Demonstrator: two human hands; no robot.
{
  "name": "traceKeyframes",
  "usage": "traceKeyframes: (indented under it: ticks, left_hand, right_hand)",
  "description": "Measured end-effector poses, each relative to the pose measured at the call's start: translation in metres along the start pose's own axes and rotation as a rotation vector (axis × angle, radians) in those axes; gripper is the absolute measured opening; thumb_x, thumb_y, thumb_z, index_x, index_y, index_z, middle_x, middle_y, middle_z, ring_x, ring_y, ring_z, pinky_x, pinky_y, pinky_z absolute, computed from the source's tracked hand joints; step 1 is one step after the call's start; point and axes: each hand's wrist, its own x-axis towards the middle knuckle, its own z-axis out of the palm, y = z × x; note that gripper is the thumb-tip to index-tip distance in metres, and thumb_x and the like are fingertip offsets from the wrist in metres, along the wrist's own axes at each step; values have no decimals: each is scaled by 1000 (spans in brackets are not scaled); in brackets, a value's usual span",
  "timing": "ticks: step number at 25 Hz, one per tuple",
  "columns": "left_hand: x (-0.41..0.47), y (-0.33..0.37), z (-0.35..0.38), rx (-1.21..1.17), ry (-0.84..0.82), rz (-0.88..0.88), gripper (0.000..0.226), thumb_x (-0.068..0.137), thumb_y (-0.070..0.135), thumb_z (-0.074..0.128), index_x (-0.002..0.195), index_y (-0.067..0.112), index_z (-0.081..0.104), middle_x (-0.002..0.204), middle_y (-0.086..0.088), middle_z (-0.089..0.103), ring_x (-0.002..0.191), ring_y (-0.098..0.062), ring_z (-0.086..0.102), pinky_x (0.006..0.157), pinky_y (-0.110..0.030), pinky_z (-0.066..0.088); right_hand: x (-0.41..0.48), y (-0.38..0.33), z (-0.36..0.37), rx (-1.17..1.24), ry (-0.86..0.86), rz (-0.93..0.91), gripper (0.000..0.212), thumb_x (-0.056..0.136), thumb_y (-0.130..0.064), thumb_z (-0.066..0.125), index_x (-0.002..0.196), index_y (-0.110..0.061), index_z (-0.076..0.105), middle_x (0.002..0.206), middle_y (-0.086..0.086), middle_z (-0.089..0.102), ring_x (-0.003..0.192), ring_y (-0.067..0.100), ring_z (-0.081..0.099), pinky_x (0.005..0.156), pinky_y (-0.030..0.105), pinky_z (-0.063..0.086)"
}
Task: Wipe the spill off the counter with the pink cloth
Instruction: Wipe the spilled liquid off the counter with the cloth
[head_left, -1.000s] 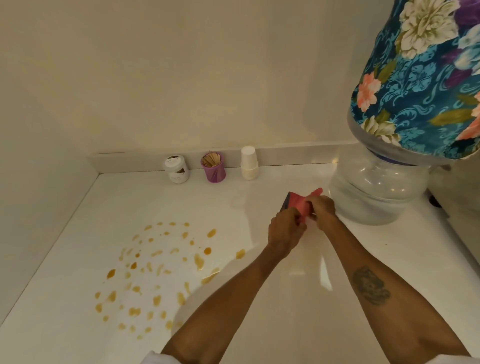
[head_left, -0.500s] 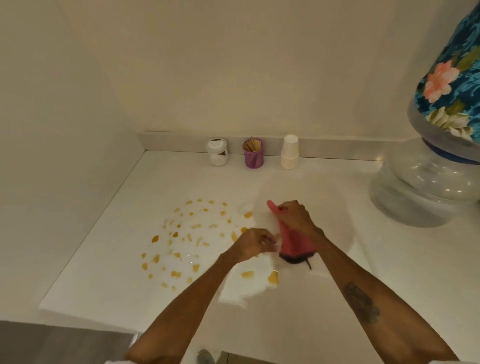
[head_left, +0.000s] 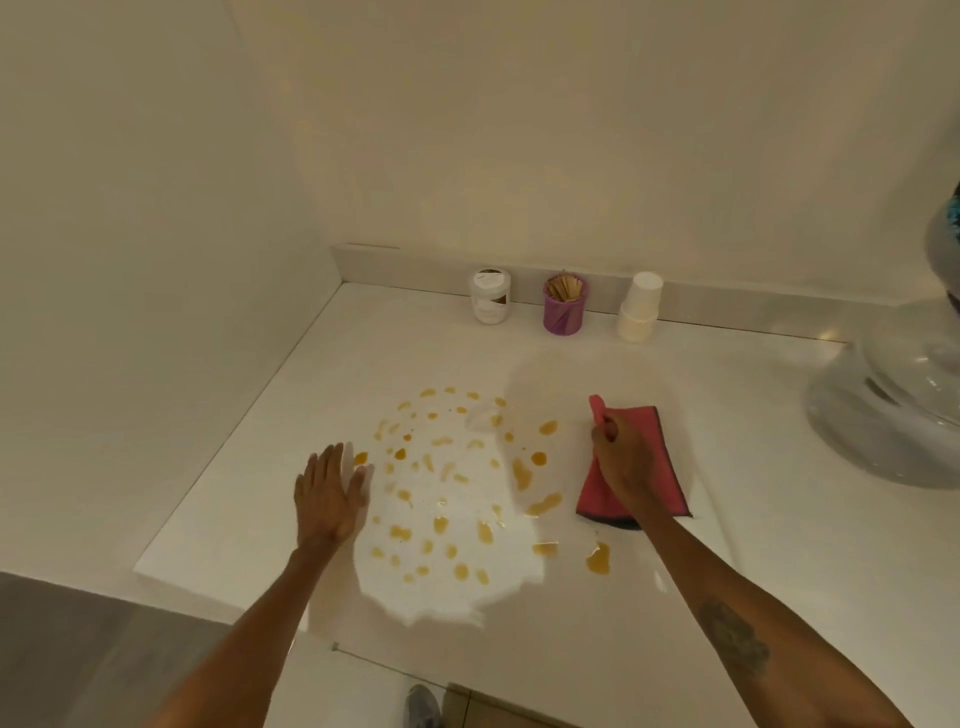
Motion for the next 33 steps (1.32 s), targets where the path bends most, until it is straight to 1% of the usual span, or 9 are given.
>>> traceKeyframes:
  ticks: [1,4,6,8,11,15,23,28,33]
  left_hand:
    - [3,-11,-1,31,-40,-4,59,106,35,37,158,10,26,166,-10,26,156,-31,16,126,-50,13]
    - [11,-36,-6,84,-109,13,59,109,33,25,161,13,8,171,-6,6,159,-29,-3,127,-53,-3]
    - [15,-46,-8,68,-110,-22,58,109,31,22,161,12,8,171,-8,5,158,-32,-3,126,-55,-3]
    - [16,-52,-5,47,-140,-69,57,109,31,19,161,12,6,171,-9,2,158,-35,-4,125,-57,-4]
    - [16,-64,4,48,-159,-63,56,109,30,16,161,12,4,171,-8,-3,158,-32,-7,127,-53,-5]
    - [12,-85,6,-26,-89,31,65,102,40,8,159,9,12,170,-5,6,158,-23,1,130,-43,0]
    - [13,-97,19,144,-7,13,73,96,48,-4,159,13,10,168,2,7,158,-25,5,129,-45,3]
    - [15,-96,22,172,2,-2,72,96,49,-5,160,19,8,168,4,4,158,-25,2,129,-47,1]
    - [11,-100,20,128,-22,0,69,97,51,-2,160,25,4,170,5,0,157,-19,-5,129,-47,-1]
  right_hand:
    - [-1,1,5,15,0,-16,14,105,-19,49,102,-32,54,64,3,50,56,14,43,50,25,35]
    - [-4,10,15,30,-5,-56,28,107,-26,44,85,-15,56,71,1,52,65,16,47,63,37,43]
    - [-4,14,19,-107,30,-63,24,108,-22,43,103,-9,62,94,7,63,87,25,58,82,47,50]
    - [-1,19,20,-353,19,-124,31,108,-18,41,130,-3,58,128,16,61,119,33,54,108,51,40]
    - [4,28,16,-588,-172,-180,49,110,-22,32,156,-5,30,164,12,28,153,28,21,127,44,8]
    - [7,42,17,-777,-275,-184,60,110,-39,22,160,-17,-1,170,3,-3,157,22,-5,127,45,-9]
    - [58,39,28,-900,-312,-218,75,104,-58,20,159,-18,-12,165,1,-19,156,25,-13,126,48,-8]
    - [77,16,51,-940,-395,-483,59,109,-33,21,157,-22,-12,169,4,-12,156,25,-12,127,46,-6]
    - [47,54,29,-928,-611,-891,59,108,-28,22,161,-23,-2,170,-5,-8,156,17,-12,127,41,-6]
